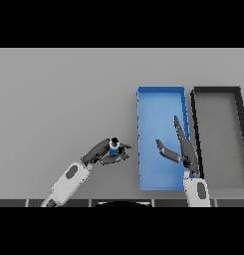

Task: Pick up the blue pipe and place it into the blue bin.

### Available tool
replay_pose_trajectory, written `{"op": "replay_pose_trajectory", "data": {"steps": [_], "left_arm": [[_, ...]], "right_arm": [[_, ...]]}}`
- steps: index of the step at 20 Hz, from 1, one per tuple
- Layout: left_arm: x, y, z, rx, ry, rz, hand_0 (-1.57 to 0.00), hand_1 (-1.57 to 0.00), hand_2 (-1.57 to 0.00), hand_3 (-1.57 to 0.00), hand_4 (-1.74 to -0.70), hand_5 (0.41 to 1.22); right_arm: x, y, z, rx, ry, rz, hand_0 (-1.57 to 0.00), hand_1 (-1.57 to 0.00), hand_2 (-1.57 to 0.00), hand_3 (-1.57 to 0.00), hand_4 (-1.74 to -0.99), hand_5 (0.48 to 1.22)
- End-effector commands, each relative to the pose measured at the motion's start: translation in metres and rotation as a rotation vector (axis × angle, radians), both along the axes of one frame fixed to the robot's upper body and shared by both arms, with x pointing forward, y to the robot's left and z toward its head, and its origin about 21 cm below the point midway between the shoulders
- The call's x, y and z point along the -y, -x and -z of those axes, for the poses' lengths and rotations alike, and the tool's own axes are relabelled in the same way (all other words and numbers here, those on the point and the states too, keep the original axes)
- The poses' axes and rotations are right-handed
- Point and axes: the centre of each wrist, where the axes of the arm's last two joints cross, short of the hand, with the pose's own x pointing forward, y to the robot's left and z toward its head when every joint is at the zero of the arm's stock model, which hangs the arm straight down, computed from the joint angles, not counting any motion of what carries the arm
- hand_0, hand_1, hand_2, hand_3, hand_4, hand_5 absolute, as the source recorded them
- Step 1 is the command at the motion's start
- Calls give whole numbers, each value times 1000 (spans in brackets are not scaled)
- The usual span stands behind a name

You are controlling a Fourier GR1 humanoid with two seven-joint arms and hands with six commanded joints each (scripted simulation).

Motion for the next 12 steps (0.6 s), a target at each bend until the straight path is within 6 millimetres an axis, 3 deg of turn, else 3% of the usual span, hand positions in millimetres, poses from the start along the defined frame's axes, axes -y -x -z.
{"op": "replay_pose_trajectory", "data": {"steps": [1,5,12], "left_arm": [[2,2,-1,-2,-5,-10,-1347,-1384,-1395,-1317,-1665,1144],[10,1,-19,61,76,-29,-1479,-1494,-1499,-1423,-1710,1190],[28,2,-64,131,118,25,-1552,-1555,-1556,-1482,-1734,1214]], "right_arm": [[0,-1,1,-4,-4,-8,1,1,1,1,-1190,600],[1,1,-1,-2,3,-1,1,1,1,1,-1187,603],[5,4,2,16,15,4,1,1,1,1,-1149,599]]}}
